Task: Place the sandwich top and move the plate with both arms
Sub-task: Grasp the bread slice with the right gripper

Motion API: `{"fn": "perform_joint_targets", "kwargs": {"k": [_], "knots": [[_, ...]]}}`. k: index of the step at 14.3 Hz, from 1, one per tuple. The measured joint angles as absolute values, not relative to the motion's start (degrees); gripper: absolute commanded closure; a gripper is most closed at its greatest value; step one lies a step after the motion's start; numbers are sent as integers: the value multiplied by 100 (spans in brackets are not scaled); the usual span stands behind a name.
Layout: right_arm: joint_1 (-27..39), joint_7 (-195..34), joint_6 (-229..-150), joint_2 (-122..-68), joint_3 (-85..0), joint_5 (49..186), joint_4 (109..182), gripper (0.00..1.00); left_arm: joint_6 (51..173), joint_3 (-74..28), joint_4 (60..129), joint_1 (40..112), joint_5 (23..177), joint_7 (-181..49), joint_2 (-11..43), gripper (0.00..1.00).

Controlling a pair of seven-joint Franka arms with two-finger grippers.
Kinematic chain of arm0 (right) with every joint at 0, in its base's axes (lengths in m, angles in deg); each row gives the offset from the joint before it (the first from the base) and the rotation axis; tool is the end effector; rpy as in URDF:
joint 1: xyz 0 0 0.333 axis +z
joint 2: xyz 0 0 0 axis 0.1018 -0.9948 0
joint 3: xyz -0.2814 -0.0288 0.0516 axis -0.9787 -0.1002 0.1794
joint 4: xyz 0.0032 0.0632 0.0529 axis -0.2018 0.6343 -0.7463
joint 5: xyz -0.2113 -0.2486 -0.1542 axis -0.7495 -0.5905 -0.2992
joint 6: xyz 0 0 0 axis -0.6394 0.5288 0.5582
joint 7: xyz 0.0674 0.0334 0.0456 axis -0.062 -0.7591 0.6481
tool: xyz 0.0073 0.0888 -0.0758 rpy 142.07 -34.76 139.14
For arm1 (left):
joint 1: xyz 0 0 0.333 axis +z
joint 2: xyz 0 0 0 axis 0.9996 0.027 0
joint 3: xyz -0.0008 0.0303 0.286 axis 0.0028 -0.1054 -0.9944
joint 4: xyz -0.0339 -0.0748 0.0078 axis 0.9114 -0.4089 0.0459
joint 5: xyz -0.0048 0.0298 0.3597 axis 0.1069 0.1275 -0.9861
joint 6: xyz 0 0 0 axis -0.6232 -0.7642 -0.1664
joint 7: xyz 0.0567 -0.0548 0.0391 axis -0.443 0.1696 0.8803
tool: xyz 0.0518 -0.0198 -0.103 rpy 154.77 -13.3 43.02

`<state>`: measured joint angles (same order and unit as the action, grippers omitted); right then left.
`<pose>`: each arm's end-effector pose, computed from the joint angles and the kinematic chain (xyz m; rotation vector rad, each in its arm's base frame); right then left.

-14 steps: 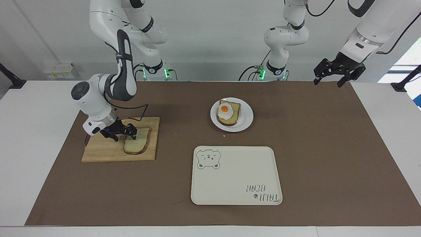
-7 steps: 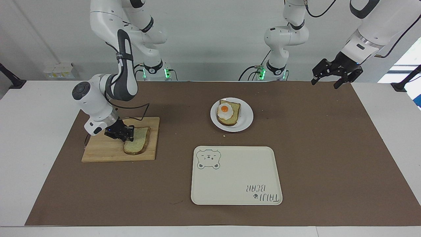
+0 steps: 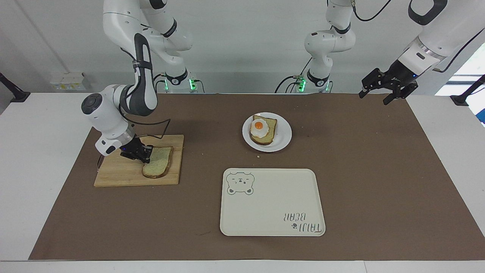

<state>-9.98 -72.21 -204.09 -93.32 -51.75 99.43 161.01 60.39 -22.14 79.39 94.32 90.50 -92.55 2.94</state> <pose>0.5475 -0.0563 0.3000 -2.9937 -0.0476 -0.0273 0.5004 -0.0148 0.5831 2.8545 -0.2281 -0.0522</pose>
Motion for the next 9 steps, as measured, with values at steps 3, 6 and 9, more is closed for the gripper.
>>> {"fn": "perform_joint_targets", "kwargs": {"k": [3,6,9], "knots": [[-998,-7219,-20384,-9329,-5174,9943,16068,100,6095,-2219,8109,9523,9174,-9602,260,0],[-996,-7215,-20155,-9324,-5167,9943,15884,100,6153,-2218,8250,9529,9194,-9810,253,0],[-984,-7214,-19711,-9241,-5143,9943,15606,100,6250,-2216,8374,9530,9195,-9906,247,0]]}}
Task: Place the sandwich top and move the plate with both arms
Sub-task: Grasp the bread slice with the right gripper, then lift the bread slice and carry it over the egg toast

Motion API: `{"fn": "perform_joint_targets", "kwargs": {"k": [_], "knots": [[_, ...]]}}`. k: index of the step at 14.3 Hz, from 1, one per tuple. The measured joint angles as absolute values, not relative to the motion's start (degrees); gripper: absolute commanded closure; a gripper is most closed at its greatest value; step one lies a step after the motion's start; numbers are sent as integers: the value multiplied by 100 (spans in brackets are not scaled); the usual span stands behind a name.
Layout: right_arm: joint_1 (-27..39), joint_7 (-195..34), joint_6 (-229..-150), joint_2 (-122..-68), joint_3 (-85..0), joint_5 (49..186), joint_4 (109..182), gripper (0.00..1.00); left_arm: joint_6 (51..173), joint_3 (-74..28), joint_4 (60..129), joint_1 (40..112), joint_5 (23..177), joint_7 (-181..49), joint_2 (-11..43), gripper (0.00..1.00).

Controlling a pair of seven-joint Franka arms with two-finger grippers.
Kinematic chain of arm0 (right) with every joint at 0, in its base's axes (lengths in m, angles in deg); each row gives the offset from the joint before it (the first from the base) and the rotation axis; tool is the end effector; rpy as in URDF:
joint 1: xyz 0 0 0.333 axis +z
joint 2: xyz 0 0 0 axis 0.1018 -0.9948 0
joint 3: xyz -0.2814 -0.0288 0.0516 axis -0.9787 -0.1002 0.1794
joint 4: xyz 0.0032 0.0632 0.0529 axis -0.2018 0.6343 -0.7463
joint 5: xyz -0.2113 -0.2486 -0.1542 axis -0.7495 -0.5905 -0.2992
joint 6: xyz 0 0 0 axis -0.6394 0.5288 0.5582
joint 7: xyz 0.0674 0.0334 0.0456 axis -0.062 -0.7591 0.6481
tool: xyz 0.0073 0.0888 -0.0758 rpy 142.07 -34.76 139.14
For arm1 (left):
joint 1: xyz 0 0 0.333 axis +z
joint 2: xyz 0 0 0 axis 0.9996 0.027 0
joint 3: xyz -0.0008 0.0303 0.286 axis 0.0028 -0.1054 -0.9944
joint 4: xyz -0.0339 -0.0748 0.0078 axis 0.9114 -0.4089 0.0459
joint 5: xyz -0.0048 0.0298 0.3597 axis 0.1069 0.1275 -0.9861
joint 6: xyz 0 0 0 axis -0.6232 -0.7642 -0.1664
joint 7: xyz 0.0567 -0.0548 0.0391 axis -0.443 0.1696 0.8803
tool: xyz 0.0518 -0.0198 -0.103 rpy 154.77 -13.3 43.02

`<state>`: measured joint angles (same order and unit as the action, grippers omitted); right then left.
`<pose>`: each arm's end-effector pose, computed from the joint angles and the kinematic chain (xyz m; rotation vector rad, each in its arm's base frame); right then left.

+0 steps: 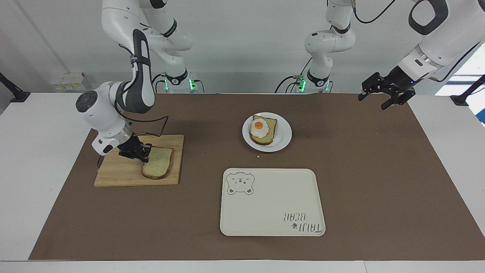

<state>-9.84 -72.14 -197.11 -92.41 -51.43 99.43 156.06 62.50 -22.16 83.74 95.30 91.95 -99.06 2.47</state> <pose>0.5582 -0.0492 0.3340 -2.9725 -0.0880 -0.0024 0.4992 -0.0082 0.5578 2.8114 -0.3392 -0.0622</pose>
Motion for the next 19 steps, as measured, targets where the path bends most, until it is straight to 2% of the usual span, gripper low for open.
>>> {"fn": "perform_joint_targets", "kwargs": {"k": [3,7,19], "knots": [[-975,-7214,-18966,-9066,-5139,9972,15266,100,6346,-2215,8499,9532,9196,-10071,245,0],[-909,-7214,-18053,-8973,-5137,10681,14860,100,6443,-2211,8622,9533,9209,-10105,239,0],[946,-8791,-18283,-8976,-5090,11117,14851,100,6581,-2208,8765,9533,9277,-10151,211,0]]}}
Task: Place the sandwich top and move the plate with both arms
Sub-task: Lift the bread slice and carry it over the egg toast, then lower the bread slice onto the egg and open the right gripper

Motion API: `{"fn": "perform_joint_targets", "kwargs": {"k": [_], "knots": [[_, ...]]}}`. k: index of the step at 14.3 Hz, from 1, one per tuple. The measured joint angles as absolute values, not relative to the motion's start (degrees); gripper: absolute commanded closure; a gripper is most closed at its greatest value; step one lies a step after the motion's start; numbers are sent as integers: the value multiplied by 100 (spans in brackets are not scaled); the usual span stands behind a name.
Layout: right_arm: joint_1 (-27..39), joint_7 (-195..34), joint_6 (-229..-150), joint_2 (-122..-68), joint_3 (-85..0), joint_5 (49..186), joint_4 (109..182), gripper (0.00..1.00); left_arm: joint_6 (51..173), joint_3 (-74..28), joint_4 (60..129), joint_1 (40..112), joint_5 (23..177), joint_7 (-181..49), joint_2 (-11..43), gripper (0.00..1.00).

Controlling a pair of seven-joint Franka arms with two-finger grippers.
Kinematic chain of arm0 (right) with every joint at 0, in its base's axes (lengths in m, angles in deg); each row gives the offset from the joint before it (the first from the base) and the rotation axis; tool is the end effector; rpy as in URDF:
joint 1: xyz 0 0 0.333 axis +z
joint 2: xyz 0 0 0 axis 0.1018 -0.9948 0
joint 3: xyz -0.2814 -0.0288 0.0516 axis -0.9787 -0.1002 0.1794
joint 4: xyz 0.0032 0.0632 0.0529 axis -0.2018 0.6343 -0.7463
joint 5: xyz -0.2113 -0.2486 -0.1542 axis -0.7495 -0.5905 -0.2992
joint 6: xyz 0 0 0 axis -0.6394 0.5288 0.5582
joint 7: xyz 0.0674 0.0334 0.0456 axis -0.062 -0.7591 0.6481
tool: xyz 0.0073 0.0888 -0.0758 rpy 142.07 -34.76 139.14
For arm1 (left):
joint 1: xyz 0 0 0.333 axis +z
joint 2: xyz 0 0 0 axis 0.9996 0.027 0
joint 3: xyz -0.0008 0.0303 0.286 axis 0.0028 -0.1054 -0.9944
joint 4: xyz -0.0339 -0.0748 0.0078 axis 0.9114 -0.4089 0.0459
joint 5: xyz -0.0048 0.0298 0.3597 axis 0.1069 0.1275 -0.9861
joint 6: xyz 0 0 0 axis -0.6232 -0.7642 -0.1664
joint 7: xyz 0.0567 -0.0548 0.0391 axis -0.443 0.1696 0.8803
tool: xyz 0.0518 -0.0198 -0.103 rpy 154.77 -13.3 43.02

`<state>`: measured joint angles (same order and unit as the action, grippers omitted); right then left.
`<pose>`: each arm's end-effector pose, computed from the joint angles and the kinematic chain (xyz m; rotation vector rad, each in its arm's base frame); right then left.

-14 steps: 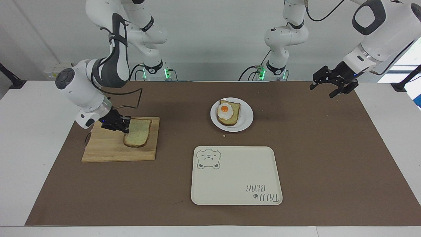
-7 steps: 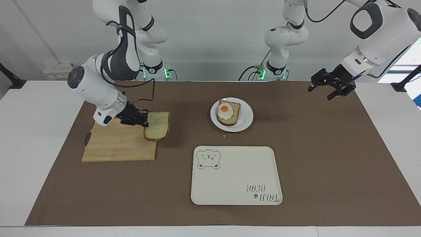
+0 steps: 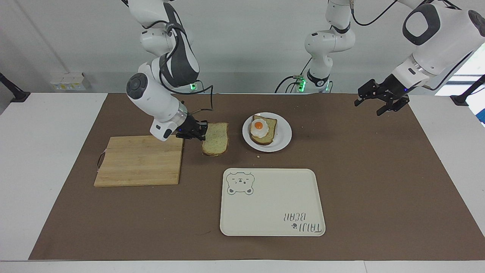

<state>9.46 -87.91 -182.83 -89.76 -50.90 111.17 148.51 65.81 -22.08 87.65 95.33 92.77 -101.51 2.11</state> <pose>0.5378 0.1651 0.4008 -2.7676 -0.1191 0.2011 0.4998 -0.0086 0.5359 2.7934 -0.3712 -0.0548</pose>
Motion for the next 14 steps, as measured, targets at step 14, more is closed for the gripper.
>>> {"fn": "perform_joint_targets", "kwargs": {"k": [14], "knots": [[2879,-9961,-19652,-9271,-5073,11415,15249,100,6700,-2234,8934,9692,9278,-10548,210,0]]}}
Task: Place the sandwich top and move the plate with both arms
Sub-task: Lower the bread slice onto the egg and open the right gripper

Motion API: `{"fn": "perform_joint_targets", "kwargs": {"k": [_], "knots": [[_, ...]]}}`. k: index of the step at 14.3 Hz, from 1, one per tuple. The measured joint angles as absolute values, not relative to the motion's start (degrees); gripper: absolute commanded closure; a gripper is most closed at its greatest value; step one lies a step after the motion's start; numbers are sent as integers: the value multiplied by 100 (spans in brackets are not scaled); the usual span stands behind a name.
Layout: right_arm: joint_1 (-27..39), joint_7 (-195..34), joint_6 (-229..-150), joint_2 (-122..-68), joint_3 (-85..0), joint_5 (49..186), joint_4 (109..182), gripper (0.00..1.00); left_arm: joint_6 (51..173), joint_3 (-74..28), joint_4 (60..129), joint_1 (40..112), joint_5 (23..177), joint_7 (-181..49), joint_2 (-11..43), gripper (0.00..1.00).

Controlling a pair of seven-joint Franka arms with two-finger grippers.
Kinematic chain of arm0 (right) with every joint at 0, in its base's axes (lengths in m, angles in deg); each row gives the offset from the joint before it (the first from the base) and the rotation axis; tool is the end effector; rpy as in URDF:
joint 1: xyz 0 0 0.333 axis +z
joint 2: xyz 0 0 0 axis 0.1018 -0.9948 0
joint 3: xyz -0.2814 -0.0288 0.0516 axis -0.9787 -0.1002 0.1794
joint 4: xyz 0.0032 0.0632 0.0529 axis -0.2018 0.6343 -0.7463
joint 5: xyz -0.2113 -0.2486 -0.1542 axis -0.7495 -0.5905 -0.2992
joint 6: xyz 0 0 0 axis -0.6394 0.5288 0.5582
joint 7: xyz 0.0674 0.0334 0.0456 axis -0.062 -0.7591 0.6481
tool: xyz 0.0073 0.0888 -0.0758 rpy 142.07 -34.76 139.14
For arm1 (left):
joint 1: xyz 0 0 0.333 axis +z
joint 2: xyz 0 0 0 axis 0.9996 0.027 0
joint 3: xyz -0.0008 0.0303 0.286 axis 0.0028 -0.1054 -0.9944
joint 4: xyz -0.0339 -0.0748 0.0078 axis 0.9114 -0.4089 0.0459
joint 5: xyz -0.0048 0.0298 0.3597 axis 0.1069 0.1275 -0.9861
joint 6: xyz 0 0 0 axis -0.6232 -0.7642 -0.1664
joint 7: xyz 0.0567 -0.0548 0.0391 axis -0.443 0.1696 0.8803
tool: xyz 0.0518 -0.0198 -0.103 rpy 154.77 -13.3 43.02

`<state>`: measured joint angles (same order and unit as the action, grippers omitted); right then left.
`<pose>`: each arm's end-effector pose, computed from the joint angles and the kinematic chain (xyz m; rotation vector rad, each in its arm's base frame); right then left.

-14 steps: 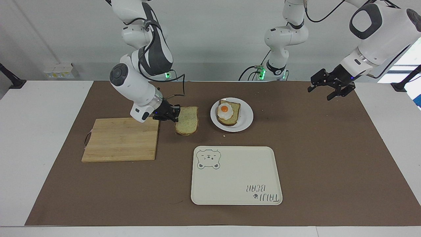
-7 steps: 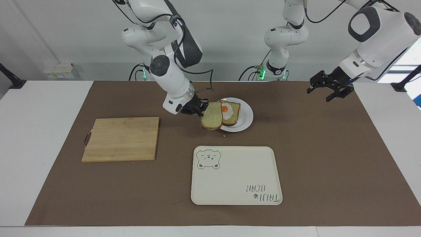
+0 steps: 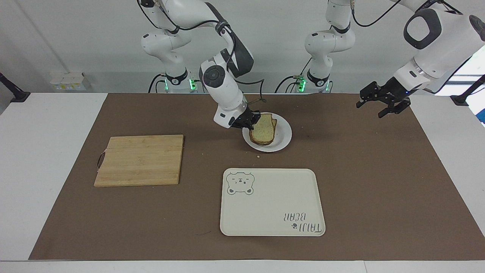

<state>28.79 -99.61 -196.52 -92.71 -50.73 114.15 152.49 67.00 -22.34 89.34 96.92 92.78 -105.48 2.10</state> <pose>0.4704 0.3347 0.3599 -2.7683 -0.1758 0.1835 0.4995 0.0082 0.5246 2.7846 -0.4113 -0.0431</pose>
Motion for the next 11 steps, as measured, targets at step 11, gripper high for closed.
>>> {"fn": "perform_joint_targets", "kwargs": {"k": [11], "knots": [[3282,-10140,-20174,-9561,-5081,11420,15505,100,7040,-2227,9375,9768,9397,-11059,210,0]]}}
